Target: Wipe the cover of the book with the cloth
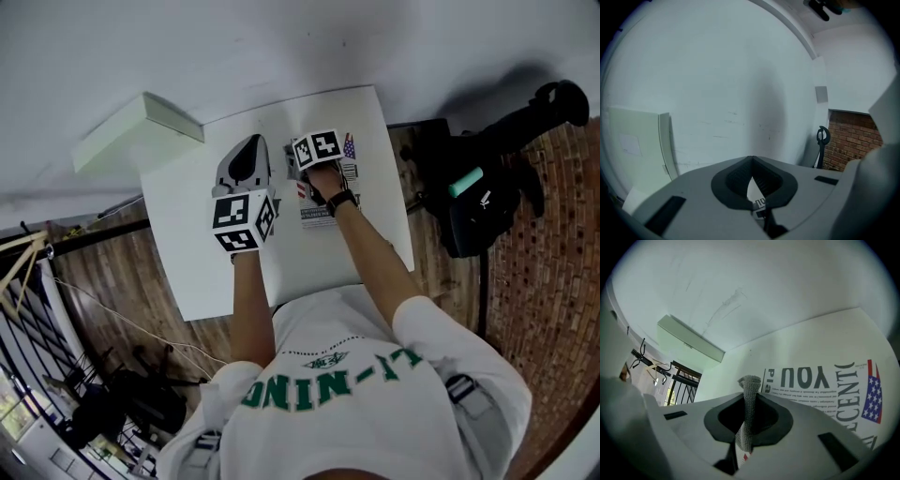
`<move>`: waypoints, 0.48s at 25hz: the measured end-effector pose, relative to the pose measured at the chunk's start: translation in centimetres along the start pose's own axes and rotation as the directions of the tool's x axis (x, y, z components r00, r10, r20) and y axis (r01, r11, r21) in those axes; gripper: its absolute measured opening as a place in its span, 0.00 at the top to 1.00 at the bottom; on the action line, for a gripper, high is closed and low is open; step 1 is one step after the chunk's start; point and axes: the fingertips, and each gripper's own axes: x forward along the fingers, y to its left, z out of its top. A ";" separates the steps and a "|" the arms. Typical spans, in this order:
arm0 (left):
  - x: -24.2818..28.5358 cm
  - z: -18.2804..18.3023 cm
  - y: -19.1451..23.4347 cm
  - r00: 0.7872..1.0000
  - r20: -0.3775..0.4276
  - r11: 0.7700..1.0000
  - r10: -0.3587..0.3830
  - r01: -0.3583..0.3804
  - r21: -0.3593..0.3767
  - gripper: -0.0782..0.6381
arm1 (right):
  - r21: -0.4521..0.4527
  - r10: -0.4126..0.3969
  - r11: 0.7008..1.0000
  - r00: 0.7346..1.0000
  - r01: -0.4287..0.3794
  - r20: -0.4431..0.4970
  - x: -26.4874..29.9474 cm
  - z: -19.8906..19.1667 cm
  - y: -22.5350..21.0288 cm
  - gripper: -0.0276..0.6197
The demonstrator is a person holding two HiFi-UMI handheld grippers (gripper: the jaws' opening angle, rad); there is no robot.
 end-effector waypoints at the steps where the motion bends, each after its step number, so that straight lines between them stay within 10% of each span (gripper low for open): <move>1: 0.1 0.0 0.0 1.000 0.001 1.000 0.001 -0.001 -0.002 0.88 | -0.006 0.000 1.000 1.000 -0.001 -0.002 0.2 0.0 0.1 0.91; 12: 1.9 -0.7 -2.2 0.998 -0.010 0.999 -0.054 0.054 -0.006 0.88 | 0.103 -0.128 0.988 0.988 0.118 0.089 -7.4 0.2 -10.8 0.91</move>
